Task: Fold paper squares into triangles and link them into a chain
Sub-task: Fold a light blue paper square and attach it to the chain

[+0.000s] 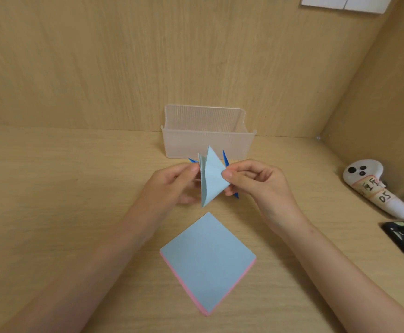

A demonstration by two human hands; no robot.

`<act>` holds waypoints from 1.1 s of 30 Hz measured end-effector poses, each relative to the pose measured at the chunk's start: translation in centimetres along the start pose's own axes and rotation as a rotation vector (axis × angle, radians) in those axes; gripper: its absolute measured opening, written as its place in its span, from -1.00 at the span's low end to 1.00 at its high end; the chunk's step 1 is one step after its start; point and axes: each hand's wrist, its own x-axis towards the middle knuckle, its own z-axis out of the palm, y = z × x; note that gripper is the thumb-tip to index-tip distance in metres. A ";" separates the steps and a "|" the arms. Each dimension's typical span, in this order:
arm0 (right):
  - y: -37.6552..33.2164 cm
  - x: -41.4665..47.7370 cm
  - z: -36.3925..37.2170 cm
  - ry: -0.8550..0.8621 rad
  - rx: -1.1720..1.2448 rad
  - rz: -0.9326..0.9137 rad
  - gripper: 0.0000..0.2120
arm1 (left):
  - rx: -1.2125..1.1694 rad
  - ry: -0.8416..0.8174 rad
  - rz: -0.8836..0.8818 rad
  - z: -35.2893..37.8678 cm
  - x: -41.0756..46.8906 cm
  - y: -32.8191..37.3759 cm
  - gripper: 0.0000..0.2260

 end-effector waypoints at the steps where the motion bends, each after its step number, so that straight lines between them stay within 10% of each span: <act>1: 0.0 0.0 0.1 -0.005 -0.011 0.004 -0.98 | -0.021 0.051 0.024 -0.1 0.1 0.0 -0.79; 33: 0.1 -0.2 0.8 -0.008 -0.082 -0.037 -0.93 | -0.087 0.158 0.110 0.6 -0.4 0.2 -0.88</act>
